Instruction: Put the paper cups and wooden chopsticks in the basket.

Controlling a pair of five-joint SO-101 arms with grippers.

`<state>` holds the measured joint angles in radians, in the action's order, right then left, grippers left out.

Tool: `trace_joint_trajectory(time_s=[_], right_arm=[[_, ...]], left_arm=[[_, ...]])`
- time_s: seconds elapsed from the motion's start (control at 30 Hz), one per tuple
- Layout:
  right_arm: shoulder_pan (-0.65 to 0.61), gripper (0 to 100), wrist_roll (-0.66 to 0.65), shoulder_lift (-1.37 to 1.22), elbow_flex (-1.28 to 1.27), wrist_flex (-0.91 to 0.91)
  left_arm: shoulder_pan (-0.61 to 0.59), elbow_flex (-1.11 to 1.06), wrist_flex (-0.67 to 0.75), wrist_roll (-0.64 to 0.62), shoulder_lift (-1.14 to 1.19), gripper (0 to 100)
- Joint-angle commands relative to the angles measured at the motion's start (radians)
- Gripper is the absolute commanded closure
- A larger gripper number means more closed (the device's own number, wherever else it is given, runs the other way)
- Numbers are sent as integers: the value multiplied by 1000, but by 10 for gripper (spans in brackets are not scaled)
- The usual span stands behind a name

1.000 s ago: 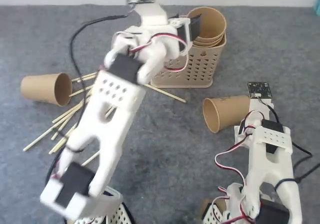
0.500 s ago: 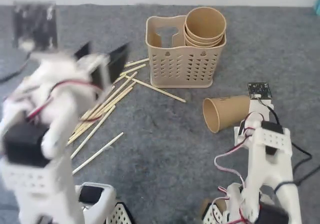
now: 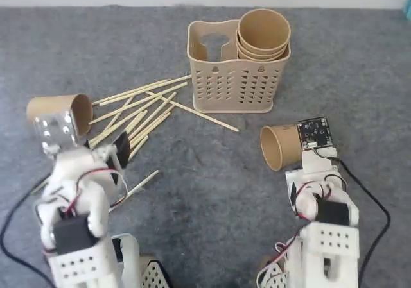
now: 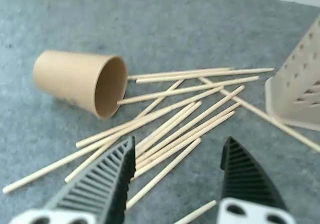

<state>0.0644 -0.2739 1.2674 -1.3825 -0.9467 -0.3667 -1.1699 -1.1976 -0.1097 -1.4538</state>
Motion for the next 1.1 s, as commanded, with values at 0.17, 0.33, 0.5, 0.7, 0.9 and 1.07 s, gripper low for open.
trace_joint_trajectory(time_s=[0.17, 0.33, 0.5, 0.7, 0.9, 1.07], right_arm=[[-142, 902, 74, -93, 252, -91], [-219, 817, 140, -302, 344, -36], [-257, 811, 184, -430, 365, 71], [-240, 811, 169, -489, 365, 151], [-84, 914, 155, -530, 367, 259], [73, 917, 26, -593, 388, 328]], left_arm=[[-107, -104, 126, 9, -9, 735], [-110, -79, 203, 6, 153, 735], [-127, -74, 305, 6, 304, 735], [-161, -74, 377, 6, 373, 735], [-161, -74, 379, 6, 373, 735], [-160, -76, 377, 6, 373, 735]])
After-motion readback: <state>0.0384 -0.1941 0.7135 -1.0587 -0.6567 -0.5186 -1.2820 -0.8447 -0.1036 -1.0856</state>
